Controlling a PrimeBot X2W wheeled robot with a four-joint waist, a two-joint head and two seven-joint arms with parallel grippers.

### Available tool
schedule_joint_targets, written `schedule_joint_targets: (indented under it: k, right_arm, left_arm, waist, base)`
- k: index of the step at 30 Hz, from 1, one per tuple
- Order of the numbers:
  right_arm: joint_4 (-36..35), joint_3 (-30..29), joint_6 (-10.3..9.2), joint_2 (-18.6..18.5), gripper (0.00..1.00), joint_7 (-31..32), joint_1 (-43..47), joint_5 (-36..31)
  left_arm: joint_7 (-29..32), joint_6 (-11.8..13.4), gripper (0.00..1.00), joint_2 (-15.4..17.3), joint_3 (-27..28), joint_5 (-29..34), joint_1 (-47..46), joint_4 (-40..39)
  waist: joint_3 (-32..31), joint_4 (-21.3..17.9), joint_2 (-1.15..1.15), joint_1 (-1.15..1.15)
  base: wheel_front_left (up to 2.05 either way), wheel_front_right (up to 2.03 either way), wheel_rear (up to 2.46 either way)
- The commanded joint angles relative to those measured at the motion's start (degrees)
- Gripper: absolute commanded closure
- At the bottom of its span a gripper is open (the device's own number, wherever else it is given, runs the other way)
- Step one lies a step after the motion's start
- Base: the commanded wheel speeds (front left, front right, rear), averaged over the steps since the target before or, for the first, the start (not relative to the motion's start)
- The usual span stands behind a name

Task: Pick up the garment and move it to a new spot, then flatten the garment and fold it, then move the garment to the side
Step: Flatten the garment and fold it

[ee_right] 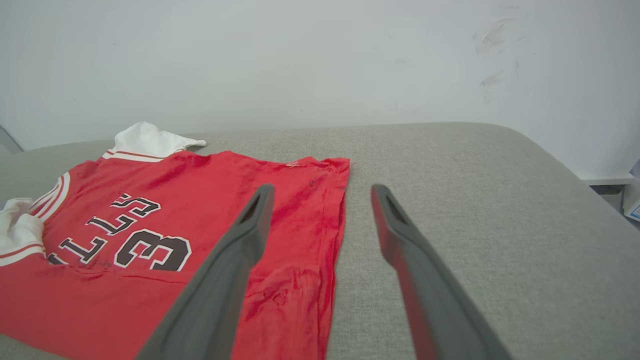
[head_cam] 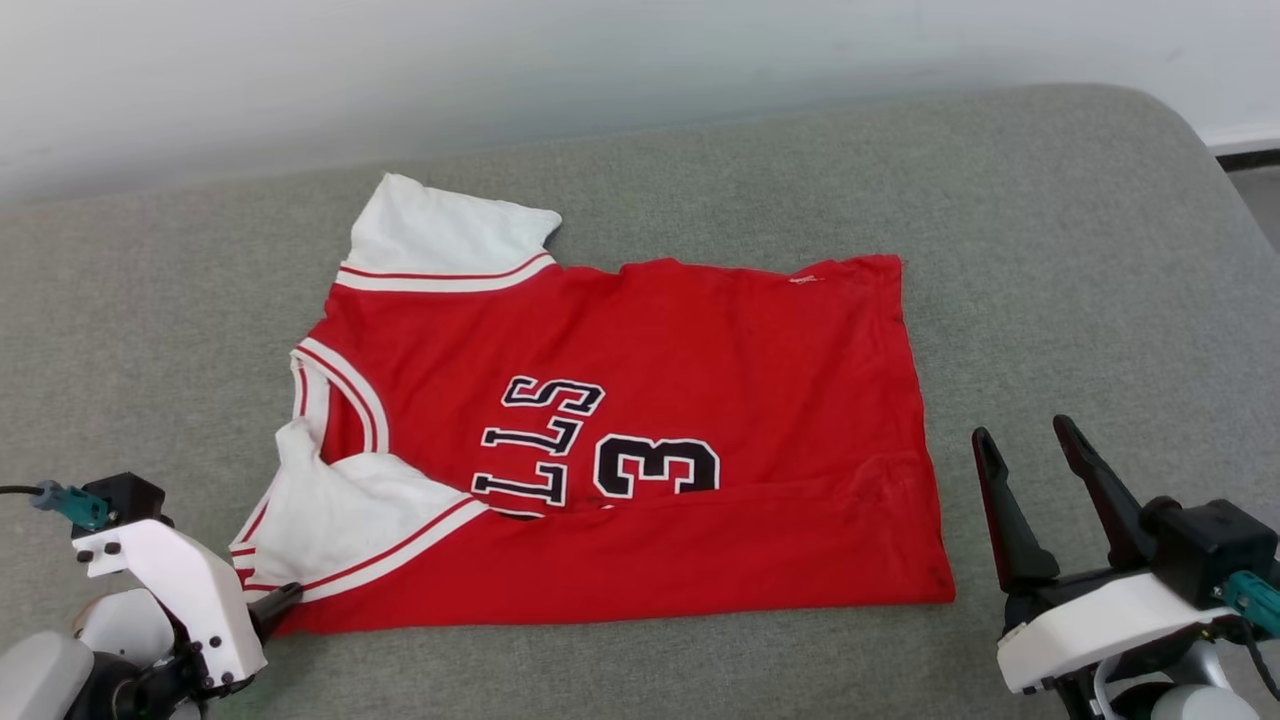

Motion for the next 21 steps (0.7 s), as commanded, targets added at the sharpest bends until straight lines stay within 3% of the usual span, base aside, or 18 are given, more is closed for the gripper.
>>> schedule_joint_targets:
  k: [1, 2, 4, 5, 13, 21]
  right_arm:
    - [-0.19, 0.02, -0.02, 0.29, 0.0, -0.32, -0.84, 0.05]
    - [-0.2, -0.13, -0.02, 0.36, 0.0, -0.4, -0.88, 0.07]
    - [-0.24, -0.42, -0.02, 0.53, 0.0, -0.34, -1.09, 0.16]
    - [-0.36, -0.57, -0.02, 0.54, 0.0, -0.27, -1.22, 0.18]
    - [-0.24, -3.25, -0.02, 0.26, 0.0, 3.23, -0.19, 0.87]
    - [3.21, -6.31, -0.02, -2.47, 0.0, 25.35, 1.0, 7.73]
  left_arm:
    - [0.48, -0.3, 0.0, -1.53, -0.87, -0.44, 1.06, 1.01]
    - [0.71, -0.67, 0.36, -2.36, -0.92, -1.24, 1.08, 1.41]
    - [0.83, -1.52, 0.87, -3.75, -1.41, -1.96, 1.06, 2.18]
    - [0.73, -1.89, 1.0, -4.3, -1.66, -2.09, 0.99, 2.6]
    - [-3.24, -4.38, 1.0, -5.77, -2.26, 0.02, -0.46, 4.71]
    - [-10.86, -3.24, 1.0, -4.77, -0.72, 4.89, -3.18, 1.28]
  waist:
    - [0.95, -0.82, 0.0, 0.01]
    - [1.17, -0.9, 0.0, 0.01]
    - [1.44, -0.96, 0.0, 0.01]
    - [1.53, -0.91, 0.0, 0.01]
    - [0.32, 0.93, 0.0, 0.01]
    - [-0.37, 3.42, 0.0, 0.01]
  base:
    - [0.0, 0.0, 0.0]
    - [0.0, 0.0, 0.0]
    - [0.0, 0.0, 0.0]
    - [0.0, 0.0, 0.0]
    - [0.0, 0.0, 0.0]
    - [0.0, 0.0, 0.0]
